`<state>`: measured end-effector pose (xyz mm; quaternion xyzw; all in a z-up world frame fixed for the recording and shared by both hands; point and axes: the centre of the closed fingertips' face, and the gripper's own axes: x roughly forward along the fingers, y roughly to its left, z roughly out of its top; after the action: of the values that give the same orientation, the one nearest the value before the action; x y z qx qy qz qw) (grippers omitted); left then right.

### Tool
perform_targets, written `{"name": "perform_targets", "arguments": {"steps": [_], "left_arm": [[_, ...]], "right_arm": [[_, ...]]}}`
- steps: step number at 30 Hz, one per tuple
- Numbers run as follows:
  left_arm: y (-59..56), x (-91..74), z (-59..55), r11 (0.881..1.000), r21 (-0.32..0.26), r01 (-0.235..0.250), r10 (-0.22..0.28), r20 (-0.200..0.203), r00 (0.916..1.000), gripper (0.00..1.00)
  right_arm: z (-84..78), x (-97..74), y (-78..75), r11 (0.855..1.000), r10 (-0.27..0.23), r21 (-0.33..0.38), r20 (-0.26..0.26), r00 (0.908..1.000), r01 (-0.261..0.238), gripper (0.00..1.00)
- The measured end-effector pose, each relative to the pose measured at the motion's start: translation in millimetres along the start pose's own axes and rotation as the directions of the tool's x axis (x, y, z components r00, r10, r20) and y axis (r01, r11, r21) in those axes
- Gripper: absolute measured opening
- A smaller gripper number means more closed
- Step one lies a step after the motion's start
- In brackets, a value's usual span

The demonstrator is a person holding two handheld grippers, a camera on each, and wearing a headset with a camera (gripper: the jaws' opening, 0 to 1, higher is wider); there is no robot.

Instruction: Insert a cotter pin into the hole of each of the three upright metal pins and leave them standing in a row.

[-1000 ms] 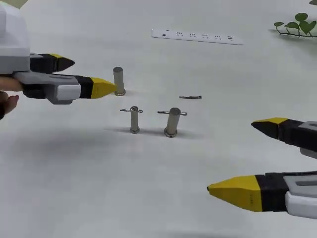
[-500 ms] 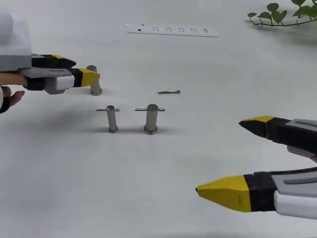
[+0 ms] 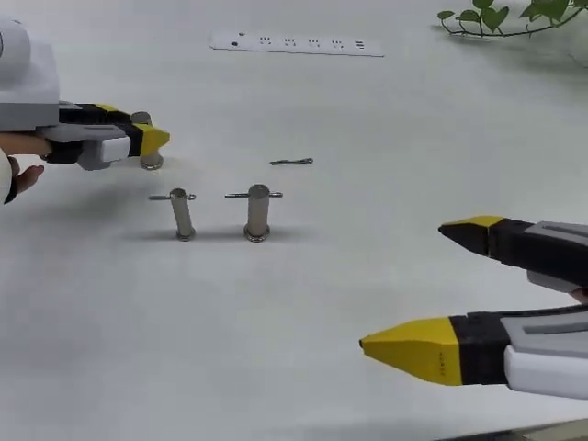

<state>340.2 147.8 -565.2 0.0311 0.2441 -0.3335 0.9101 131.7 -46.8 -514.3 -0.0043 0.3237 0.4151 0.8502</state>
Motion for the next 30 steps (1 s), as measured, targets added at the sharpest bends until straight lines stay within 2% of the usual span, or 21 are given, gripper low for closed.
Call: {"name": "perform_targets", "arguments": {"steps": [4,5,8,9,11,14,17,25,28,30], "left_arm": [[-0.1,1.2,2.8,1.0,0.019,0.004,-0.004,0.014,0.9999,0.11],[0.9,1.2,2.4,1.0,0.026,-0.002,0.001,0.012,0.9999,0.12],[-2.8,-0.6,4.0,0.999,0.025,0.037,-0.038,0.012,0.9992,0.11],[-2.4,-0.4,4.5,0.999,0.025,0.035,-0.035,0.014,0.9993,0.11],[-3.4,-0.2,4.5,0.997,0.063,0.034,-0.035,0.005,0.9994,0.11],[-4.2,-0.2,5.5,0.995,0.086,0.045,-0.046,0.006,0.9989,0.1],[-3.4,-0.4,5.6,0.995,0.095,0.034,-0.035,0.007,0.9994,0.1],[0.0,-1.0,6.7,0.996,0.089,0.017,-0.017,0.002,0.9999,0.1],[3.3,-4.5,6.1,0.998,0.064,0.007,-0.006,-0.012,0.9999,0.1],[2.9,-8.4,6.4,0.997,0.076,0.01,-0.008,-0.017,0.9998,0.09]], "right_arm": [[-2.2,-5.4,-5.9,1.0,-0.014,-0.006,-0.011,0.9998,0.014,0.94],[-2.0,-6.8,-7.5,1.0,-0.018,-0.006,-0.011,0.9998,0.018,0.94],[-2.0,-9.8,-9.4,1.0,-0.025,-0.008,-0.012,0.9996,0.025,0.94],[-1.6,-10.1,-9.9,1.0,-0.025,-0.007,-0.011,0.9996,0.025,0.94],[-1.8,-10.6,-9.6,1.0,-0.026,-0.006,-0.011,0.9996,0.026,0.94],[-3.5,-9.9,-8.7,1.0,-0.024,-0.008,-0.016,0.9996,0.024,0.93],[-4.1,-8.8,-7.3,1.0,-0.02,-0.006,-0.017,0.9997,0.02,0.92],[-7.8,-11.3,-9.4,1.0,-0.018,-0.004,-0.026,0.9995,0.018,0.93],[-7.9,-14.0,-11.2,1.0,-0.025,-0.01,-0.03,0.9992,0.025,0.93],[-7.2,-15.7,-12.0,0.999,-0.029,-0.014,-0.031,0.9991,0.029,0.92]]}}
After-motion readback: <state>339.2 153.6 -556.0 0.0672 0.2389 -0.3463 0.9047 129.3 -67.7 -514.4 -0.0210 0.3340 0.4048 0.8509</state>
